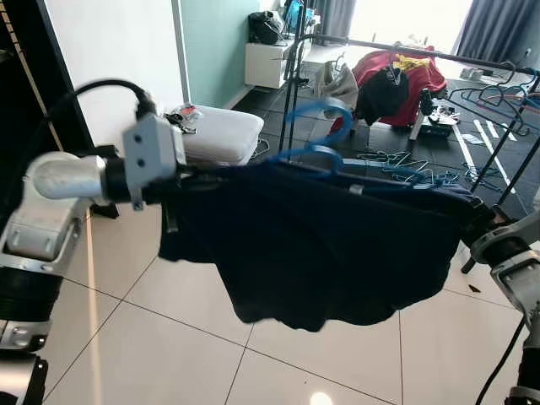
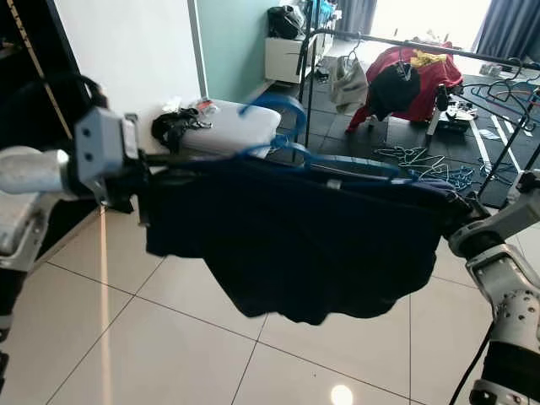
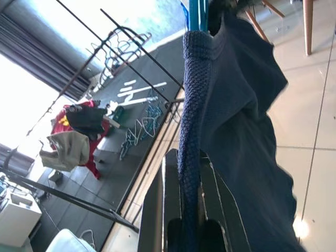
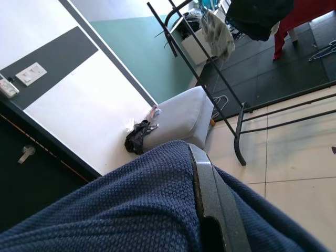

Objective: Hang hanger

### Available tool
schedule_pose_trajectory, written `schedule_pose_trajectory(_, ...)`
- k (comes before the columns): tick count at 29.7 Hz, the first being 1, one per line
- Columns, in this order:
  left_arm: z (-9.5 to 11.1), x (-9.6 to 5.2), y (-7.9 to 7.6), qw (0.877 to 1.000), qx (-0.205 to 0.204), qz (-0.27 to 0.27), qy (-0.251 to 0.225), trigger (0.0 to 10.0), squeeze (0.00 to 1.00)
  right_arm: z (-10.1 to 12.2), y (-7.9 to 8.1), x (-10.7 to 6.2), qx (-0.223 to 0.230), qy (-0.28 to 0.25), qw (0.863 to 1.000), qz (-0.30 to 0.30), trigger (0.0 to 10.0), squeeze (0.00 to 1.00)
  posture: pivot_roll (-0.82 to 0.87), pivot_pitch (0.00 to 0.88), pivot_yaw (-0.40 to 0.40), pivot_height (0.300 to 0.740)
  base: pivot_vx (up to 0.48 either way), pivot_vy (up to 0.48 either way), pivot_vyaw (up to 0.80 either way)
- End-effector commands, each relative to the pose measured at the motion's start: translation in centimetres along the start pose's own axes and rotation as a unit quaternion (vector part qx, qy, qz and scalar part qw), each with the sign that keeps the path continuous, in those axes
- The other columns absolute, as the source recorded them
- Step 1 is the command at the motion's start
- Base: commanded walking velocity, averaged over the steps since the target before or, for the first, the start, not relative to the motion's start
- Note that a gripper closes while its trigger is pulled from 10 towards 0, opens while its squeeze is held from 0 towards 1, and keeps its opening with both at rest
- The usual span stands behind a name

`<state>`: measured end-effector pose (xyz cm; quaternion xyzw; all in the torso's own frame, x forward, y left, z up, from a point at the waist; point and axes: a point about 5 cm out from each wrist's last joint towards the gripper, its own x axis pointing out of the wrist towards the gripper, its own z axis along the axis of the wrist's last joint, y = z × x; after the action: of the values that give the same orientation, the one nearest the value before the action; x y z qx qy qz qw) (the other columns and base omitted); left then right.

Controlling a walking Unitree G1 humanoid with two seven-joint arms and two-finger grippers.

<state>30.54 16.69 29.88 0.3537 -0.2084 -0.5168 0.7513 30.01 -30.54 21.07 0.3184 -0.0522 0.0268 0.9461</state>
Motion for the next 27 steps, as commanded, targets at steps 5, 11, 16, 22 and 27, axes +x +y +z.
schedule_pose_trajectory(5, -0.3, 0.0, -0.6, 0.999, 0.017, -0.029, 0.022, 10.0, 0.00, 0.8, -0.6, -0.1, 0.004, -0.020, 1.000, -0.020, 0.0, 0.00, 0.01, 0.001, -0.043, 0.740, 0.000, 0.000, 0.00)
schedule_pose_trajectory(11, -0.6, 0.3, -0.8, 0.999, 0.014, -0.032, 0.030, 10.0, 0.00, 0.7, -0.3, 0.1, 0.004, -0.016, 1.000, -0.011, 0.0, 0.00, 0.01, 0.001, -0.043, 0.740, 0.000, 0.000, 0.00)
schedule_pose_trajectory(16, -1.4, 0.8, -1.1, 0.998, 0.012, -0.024, 0.057, 10.0, 0.00, 0.5, 0.5, 0.3, -0.001, -0.009, 1.000, 0.007, 0.0, 0.00, 0.01, 0.003, -0.044, 0.740, 0.000, 0.000, 0.00)
schedule_pose_trajectory(22, -2.0, 3.1, -2.7, 0.998, -0.001, -0.019, 0.057, 10.0, 0.00, -0.5, 1.7, 1.0, -0.022, 0.018, 0.999, 0.030, 0.0, 0.00, 0.01, 0.001, -0.047, 0.740, 0.000, 0.000, 0.00)
schedule_pose_trajectory(27, -1.5, 4.6, -3.8, 0.999, -0.018, -0.024, 0.021, 10.0, 0.00, -1.9, 2.5, 1.4, -0.036, 0.052, 0.997, 0.046, 0.0, 0.00, 0.00, 0.000, -0.050, 0.740, 0.000, 0.000, 0.00)
